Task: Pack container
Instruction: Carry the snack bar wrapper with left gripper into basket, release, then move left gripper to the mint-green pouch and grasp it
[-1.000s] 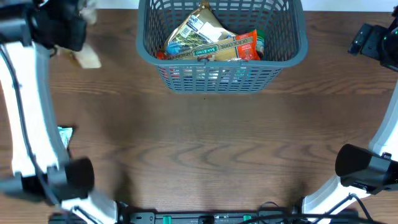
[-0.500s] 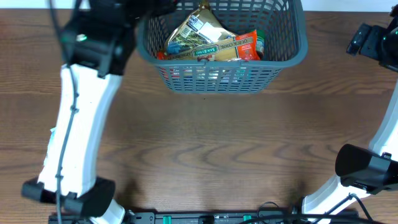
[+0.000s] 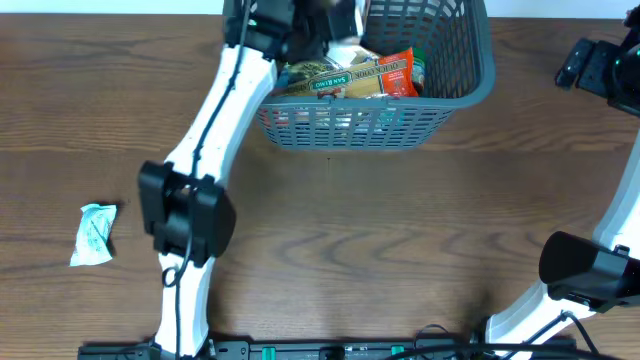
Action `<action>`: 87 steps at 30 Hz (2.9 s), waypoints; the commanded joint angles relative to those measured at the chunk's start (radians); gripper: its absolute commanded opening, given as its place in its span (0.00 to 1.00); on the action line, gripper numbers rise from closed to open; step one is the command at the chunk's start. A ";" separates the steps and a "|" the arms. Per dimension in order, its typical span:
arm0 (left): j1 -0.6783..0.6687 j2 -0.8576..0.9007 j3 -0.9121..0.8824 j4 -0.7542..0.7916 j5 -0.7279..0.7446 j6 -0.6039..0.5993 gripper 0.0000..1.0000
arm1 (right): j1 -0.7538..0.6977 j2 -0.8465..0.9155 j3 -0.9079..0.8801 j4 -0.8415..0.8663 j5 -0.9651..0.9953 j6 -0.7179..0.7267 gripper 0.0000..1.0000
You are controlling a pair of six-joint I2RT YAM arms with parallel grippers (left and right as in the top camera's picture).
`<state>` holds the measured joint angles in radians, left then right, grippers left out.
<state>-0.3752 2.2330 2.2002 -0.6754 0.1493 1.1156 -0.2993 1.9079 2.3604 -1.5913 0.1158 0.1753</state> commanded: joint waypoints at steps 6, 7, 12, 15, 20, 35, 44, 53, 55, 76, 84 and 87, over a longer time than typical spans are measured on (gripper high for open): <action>0.003 0.010 0.014 -0.164 -0.001 -0.001 0.38 | 0.005 -0.012 -0.005 -0.001 -0.008 -0.016 0.99; 0.003 0.007 0.014 -0.172 -0.001 -0.018 0.51 | 0.005 -0.012 -0.005 0.001 -0.008 -0.016 0.99; 0.002 -0.034 0.015 -0.174 -0.007 -0.040 0.88 | 0.005 -0.012 -0.005 0.001 -0.009 -0.016 0.99; 0.000 -0.088 0.019 -0.153 -0.035 -0.040 0.89 | 0.005 -0.012 -0.005 -0.002 -0.009 -0.016 0.99; 0.000 -0.224 0.021 -0.102 -0.066 -0.040 0.95 | 0.006 -0.012 -0.005 -0.004 -0.015 -0.017 0.99; 0.212 -0.578 0.021 -0.456 -0.487 -0.830 0.98 | 0.006 -0.012 -0.005 -0.016 -0.016 -0.035 0.99; 0.576 -0.695 -0.002 -0.881 -0.446 -1.106 0.98 | 0.006 -0.012 -0.005 -0.016 -0.016 -0.035 0.99; 0.900 -0.880 -0.361 -0.754 -0.200 -1.055 0.98 | 0.006 -0.012 -0.005 -0.018 -0.015 -0.035 0.99; 0.956 -0.910 -0.499 -0.684 -0.156 -1.006 0.98 | 0.006 -0.012 -0.005 -0.018 -0.015 -0.035 0.99; 1.072 -0.512 -0.903 -0.322 -0.095 -0.646 0.99 | 0.008 -0.011 -0.005 0.027 -0.015 -0.031 0.99; 1.070 -0.407 -0.906 -0.332 0.008 -0.546 0.99 | 0.007 -0.011 -0.005 0.043 -0.015 -0.031 0.99; 1.071 -0.391 -0.916 -0.323 0.007 -0.518 0.99 | 0.007 -0.012 -0.005 0.051 -0.015 -0.031 0.99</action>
<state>0.6922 1.8263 1.2949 -1.0004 0.1291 0.5392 -0.2989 1.9079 2.3596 -1.5455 0.1040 0.1513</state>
